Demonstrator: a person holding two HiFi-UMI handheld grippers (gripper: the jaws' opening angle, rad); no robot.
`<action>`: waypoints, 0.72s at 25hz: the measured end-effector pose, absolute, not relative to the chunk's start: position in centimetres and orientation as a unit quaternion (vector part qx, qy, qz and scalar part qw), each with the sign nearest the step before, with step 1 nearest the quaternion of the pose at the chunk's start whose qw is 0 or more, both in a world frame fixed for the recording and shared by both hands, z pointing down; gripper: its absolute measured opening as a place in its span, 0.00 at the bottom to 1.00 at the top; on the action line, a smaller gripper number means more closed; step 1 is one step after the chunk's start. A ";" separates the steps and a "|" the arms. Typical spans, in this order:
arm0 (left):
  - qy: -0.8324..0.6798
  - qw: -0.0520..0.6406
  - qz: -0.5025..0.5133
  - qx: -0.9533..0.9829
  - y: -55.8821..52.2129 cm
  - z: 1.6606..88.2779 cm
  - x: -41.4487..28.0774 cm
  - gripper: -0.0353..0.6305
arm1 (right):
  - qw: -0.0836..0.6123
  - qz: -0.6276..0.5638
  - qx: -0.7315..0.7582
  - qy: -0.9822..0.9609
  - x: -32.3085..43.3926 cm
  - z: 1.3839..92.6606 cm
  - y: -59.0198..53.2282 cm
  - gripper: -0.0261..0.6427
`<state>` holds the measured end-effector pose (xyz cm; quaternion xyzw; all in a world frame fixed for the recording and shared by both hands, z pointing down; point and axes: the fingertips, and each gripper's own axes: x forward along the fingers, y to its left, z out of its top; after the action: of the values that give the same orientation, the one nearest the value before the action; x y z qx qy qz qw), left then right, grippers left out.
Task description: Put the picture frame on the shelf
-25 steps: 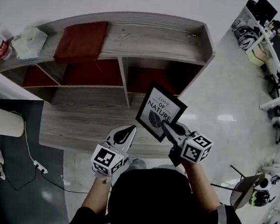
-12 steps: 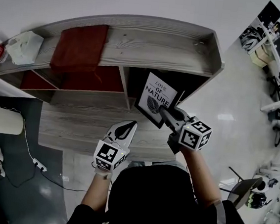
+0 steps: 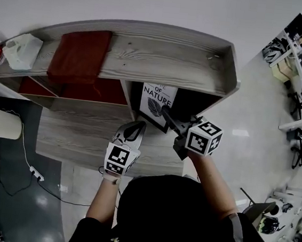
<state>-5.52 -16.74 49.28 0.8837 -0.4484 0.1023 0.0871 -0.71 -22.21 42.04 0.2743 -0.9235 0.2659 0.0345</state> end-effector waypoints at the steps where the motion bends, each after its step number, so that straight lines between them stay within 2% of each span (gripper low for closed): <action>1: -0.449 0.086 0.104 0.884 -17.0 49.4 -5.5 0.07 | 0.035 0.261 0.273 -0.925 -0.7 41.8 -22.4 0.08; 13: -0.447 0.080 0.112 0.884 -20.7 50.7 -4.6 0.07 | 0.055 0.222 0.304 -0.925 -1.0 43.5 -25.5 0.08; 18: -0.442 0.084 0.112 0.886 -21.7 51.1 -3.9 0.07 | 0.076 0.185 0.343 -0.918 -0.2 44.5 -26.9 0.15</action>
<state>-3.90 -21.73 51.07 0.8858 -0.4424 0.1121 0.0844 -0.16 -26.92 44.52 0.3432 -0.9177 0.1854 0.0756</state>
